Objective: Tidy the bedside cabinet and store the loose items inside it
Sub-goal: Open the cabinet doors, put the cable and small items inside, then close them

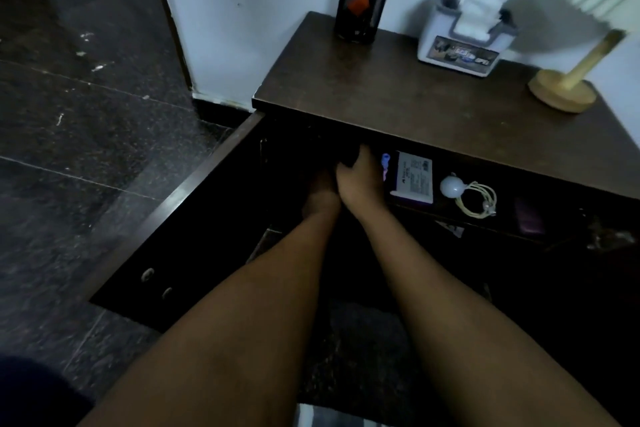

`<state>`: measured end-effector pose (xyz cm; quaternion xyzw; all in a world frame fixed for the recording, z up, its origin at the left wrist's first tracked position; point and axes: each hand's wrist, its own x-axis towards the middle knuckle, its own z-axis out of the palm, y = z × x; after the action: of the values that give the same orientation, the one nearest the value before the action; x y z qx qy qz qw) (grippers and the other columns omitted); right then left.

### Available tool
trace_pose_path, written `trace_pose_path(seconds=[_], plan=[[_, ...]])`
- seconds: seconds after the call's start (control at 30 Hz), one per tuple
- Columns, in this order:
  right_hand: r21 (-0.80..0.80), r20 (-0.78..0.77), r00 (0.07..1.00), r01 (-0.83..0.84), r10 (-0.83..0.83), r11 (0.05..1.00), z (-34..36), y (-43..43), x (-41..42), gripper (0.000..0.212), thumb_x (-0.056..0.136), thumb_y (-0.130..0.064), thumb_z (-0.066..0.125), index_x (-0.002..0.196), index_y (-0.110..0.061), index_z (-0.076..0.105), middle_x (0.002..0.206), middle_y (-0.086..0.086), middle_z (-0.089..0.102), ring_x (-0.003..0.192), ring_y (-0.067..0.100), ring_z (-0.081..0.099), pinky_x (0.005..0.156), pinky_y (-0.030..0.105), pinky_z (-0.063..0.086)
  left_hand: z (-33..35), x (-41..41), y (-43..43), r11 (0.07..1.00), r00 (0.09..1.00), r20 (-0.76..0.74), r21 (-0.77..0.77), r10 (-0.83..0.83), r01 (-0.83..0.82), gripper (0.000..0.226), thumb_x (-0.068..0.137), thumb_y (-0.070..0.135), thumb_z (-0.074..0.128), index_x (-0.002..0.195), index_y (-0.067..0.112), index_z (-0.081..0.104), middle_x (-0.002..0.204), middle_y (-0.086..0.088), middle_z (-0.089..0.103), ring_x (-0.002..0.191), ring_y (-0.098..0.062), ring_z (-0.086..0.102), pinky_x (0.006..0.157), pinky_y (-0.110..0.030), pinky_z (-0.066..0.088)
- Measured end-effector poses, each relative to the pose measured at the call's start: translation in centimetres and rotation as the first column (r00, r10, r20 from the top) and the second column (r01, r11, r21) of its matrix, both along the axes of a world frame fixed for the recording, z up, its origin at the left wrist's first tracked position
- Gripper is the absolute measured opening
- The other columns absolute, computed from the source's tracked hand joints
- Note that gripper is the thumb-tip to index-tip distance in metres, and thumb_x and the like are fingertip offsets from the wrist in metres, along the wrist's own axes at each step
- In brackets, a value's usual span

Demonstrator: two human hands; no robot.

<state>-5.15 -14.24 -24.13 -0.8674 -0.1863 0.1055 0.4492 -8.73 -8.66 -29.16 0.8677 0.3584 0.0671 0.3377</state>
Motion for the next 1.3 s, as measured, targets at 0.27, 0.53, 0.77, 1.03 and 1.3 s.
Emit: trace_pose_path(seconds=[0.27, 0.53, 0.77, 1.03, 1.3], plan=[[0.075, 0.203, 0.979, -0.038, 0.022, 0.996, 1.7, -11.3, -4.1, 0.027, 0.098, -0.017, 0.058, 0.124, -0.012, 0.063, 0.123, 0.007, 0.068, 0.116, 0.022, 0.062, 0.093, 0.028, 0.046, 5.4, -5.5, -6.7, 0.937, 0.981, -0.022, 0.293, -0.192, 0.19, 0.076, 0.1, 0.035, 0.052, 0.162, 0.013, 0.015, 0.166, -0.022, 0.019, 0.146, -0.041, 0.032, 0.117, -0.049, 0.033], [0.002, 0.218, 0.976, 0.024, -0.024, 1.0, 6.8, -20.5, -4.5, 0.016, 0.1, -0.013, 0.052, 0.108, -0.006, 0.064, 0.103, 0.008, 0.067, 0.091, 0.021, 0.061, 0.073, 0.028, 0.042, 12.5, -11.0, -6.4, 0.751, 0.897, -0.277, 0.493, -0.344, 0.44, 0.073, 0.096, 0.046, 0.057, 0.159, 0.019, 0.032, 0.17, -0.017, 0.014, 0.154, -0.042, 0.017, 0.125, -0.052, 0.019], [0.04, 0.062, 0.952, -0.302, 0.299, 0.953, 5.9, -15.6, -11.6, 0.034, 0.098, -0.025, 0.062, 0.131, -0.014, 0.061, 0.126, 0.008, 0.068, 0.117, 0.023, 0.063, 0.094, 0.031, 0.05, 14.8, -18.4, -1.6, 0.877, 0.952, -0.306, 0.464, 0.024, 0.128, 0.075, 0.097, 0.053, 0.051, 0.161, 0.023, 0.023, 0.171, -0.016, 0.003, 0.156, -0.044, 0.002, 0.121, -0.065, 0.006], [0.434, -0.056, 0.897, -0.374, 0.439, 0.82, 4.3, -6.8, -19.9, 0.054, 0.089, -0.02, 0.067, 0.142, -0.017, 0.053, 0.132, 0.007, 0.064, 0.12, 0.018, 0.062, 0.104, 0.042, 0.052, 16.5, -19.9, 0.2, 0.918, 0.966, -0.01, 0.314, 0.257, -0.241, 0.045, 0.096, 0.015, 0.054, 0.136, -0.004, 0.054, 0.118, -0.027, 0.066, 0.108, -0.044, 0.065, 0.085, -0.045, 0.051], [0.55, -0.132, 0.928, -0.223, 0.348, 0.805, 6.0, -9.3, -19.1, 0.036, 0.09, -0.021, 0.076, 0.123, -0.015, 0.063, 0.114, 0.0, 0.069, 0.104, 0.009, 0.068, 0.085, 0.024, 0.057, 15.6, -16.7, -0.4, 0.928, 0.908, 0.218, -0.191, 0.358, -0.32, 0.021, 0.071, 0.023, 0.093, 0.074, 0.011, 0.076, 0.079, -0.008, 0.076, 0.079, -0.026, 0.075, 0.076, -0.044, 0.065]])
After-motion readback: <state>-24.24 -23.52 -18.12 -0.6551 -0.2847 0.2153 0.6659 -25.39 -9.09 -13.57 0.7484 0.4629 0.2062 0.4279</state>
